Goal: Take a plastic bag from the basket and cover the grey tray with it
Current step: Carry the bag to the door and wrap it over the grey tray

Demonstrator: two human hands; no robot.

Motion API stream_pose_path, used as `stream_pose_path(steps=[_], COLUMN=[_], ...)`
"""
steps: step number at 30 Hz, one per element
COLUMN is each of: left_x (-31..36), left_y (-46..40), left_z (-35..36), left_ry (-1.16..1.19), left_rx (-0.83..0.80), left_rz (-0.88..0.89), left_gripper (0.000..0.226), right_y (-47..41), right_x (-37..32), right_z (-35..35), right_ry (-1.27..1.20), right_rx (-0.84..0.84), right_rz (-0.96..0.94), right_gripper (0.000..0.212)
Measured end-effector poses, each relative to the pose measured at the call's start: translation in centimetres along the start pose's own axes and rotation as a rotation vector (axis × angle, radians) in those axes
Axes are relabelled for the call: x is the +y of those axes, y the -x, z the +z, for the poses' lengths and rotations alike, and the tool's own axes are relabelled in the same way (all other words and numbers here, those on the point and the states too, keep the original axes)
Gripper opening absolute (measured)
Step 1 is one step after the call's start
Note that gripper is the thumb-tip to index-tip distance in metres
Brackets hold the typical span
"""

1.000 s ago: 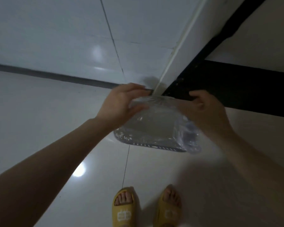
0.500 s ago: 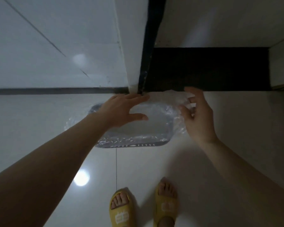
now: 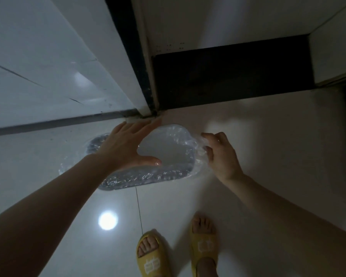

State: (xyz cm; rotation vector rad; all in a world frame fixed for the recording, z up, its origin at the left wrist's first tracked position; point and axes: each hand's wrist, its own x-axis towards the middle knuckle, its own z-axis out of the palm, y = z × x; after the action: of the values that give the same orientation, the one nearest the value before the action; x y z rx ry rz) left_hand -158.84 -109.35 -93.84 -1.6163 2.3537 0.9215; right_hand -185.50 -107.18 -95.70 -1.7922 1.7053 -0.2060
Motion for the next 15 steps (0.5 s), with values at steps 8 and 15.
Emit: stream_pose_path(steps=[8, 15], left_x=[-1.3, -2.1], left_y=[5.2, 15.3], left_z=[-2.4, 0.3], left_ry=[0.172, 0.846], left_rx=[0.254, 0.54], left_rz=[-0.165, -0.937], left_gripper=[0.104, 0.09], right_y=[0.7, 6.8], right_x=[-1.0, -4.6], right_z=[-5.3, -3.7], right_ry=[-0.329, 0.088], right_rx=[0.151, 0.086], right_rz=[0.204, -0.069], right_gripper=[0.046, 0.046])
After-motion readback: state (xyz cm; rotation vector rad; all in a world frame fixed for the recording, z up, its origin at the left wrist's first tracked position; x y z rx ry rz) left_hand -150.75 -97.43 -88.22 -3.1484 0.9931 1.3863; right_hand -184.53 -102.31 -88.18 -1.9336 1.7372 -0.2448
